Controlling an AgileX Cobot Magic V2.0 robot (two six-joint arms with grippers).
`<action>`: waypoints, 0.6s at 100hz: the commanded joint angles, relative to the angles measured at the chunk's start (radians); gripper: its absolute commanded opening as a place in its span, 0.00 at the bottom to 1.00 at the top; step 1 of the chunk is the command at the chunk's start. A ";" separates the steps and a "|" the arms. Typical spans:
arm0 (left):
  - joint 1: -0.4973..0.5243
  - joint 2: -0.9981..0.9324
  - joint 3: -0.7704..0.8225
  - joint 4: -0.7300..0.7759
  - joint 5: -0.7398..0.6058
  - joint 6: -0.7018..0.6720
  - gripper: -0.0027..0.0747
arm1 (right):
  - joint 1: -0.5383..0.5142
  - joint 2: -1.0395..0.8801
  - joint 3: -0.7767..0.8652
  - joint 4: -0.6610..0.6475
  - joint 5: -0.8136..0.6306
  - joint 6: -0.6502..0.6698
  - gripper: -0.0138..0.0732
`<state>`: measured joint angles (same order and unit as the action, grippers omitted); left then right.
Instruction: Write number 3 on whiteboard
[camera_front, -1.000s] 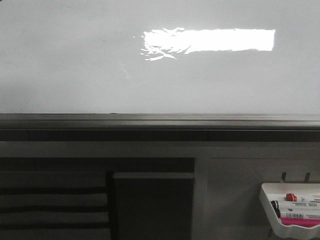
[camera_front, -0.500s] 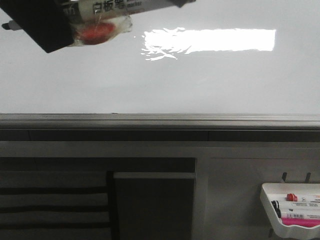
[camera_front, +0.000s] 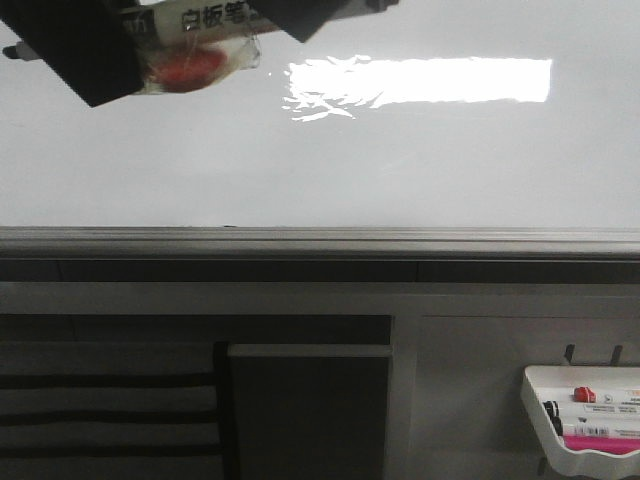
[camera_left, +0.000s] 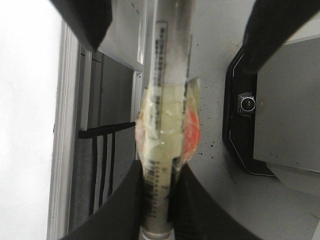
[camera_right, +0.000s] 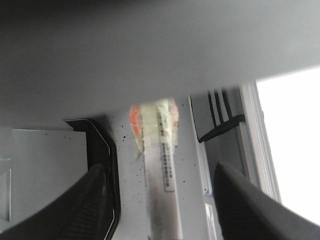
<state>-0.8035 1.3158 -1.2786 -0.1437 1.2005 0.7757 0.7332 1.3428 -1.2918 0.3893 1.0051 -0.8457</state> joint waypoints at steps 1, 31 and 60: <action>-0.006 -0.027 -0.033 -0.013 -0.037 -0.001 0.01 | -0.004 -0.049 -0.010 0.032 -0.052 -0.018 0.63; -0.006 -0.054 -0.033 -0.025 -0.060 0.014 0.01 | -0.004 -0.109 0.109 0.092 -0.198 -0.091 0.54; -0.006 -0.062 -0.033 -0.025 -0.071 0.034 0.01 | -0.004 -0.107 0.111 0.111 -0.217 -0.102 0.47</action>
<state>-0.8035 1.2839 -1.2786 -0.1454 1.1777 0.8010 0.7332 1.2666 -1.1582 0.4651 0.8289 -0.9311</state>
